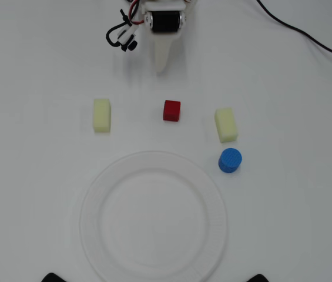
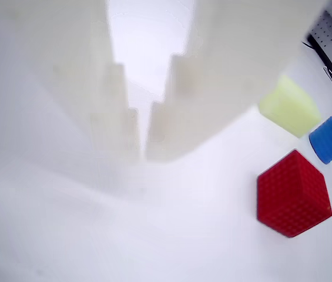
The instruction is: Grasp a red block and put it in the dish.
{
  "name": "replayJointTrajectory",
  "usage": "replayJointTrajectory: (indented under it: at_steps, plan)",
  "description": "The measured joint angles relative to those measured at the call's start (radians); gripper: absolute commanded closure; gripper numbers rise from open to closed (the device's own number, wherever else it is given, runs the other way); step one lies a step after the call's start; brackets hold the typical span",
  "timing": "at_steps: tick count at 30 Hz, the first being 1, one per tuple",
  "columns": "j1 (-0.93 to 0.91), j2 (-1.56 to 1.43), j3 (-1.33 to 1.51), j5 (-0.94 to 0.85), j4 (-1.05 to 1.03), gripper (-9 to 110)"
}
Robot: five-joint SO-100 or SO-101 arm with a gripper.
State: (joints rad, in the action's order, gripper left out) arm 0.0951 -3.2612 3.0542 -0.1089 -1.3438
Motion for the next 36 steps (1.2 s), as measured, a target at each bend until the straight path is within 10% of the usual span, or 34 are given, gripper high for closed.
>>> replayJointTrajectory:
  at_steps: [36]
  plan:
    - [-0.012,0.221,-0.253,0.038,0.014,101]
